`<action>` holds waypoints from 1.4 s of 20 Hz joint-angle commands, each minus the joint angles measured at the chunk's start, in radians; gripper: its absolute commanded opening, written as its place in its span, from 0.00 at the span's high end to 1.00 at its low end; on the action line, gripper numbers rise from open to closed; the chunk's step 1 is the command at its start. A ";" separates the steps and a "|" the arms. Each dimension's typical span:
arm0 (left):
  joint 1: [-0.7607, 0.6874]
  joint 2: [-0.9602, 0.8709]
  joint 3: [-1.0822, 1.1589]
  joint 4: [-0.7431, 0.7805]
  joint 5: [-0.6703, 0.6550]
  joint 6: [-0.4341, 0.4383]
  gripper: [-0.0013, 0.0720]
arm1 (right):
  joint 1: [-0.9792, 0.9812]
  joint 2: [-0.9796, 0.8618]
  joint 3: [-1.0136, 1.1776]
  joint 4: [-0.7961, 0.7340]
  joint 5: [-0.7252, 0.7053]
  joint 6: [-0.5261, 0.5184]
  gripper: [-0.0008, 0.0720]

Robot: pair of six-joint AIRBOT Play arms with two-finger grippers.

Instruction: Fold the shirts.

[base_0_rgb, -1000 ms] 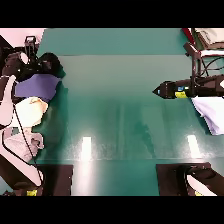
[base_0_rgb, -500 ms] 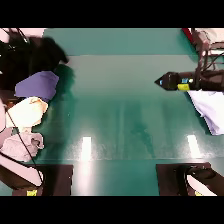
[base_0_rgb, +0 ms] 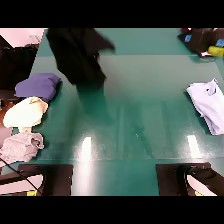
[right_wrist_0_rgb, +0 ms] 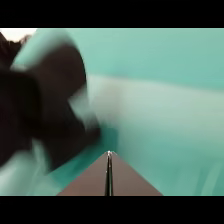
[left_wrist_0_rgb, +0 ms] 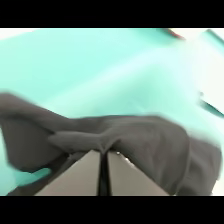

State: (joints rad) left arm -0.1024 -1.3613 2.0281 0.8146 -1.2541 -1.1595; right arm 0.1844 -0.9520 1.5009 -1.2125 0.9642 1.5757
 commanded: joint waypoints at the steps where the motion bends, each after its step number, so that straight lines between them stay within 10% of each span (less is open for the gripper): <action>1: -0.137 0.042 -0.087 -0.048 -0.090 0.016 0.95 | 0.001 0.000 0.077 -0.018 0.034 0.000 0.96; 11: -0.443 0.042 -0.577 -0.035 0.230 0.008 0.92 | 0.001 0.000 0.086 -0.018 0.140 -0.002 0.96; 13: -0.440 0.043 -0.553 -0.021 0.191 0.006 0.18 | 0.001 0.000 0.086 -0.019 0.148 -0.002 0.96; 18: -0.216 0.042 -0.437 0.005 -0.018 -0.002 0.16 | 0.001 -0.002 0.086 -0.019 0.190 -0.003 0.96; 28: 0.073 -0.192 -0.784 0.061 0.147 -0.052 0.16 | 0.001 -0.002 0.085 -0.019 0.207 -0.003 0.96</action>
State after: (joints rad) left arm -0.0639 -1.4567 1.2922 0.9077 -1.1210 -1.2289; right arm 0.1844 -0.9539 1.5860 -1.2324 1.1568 1.5730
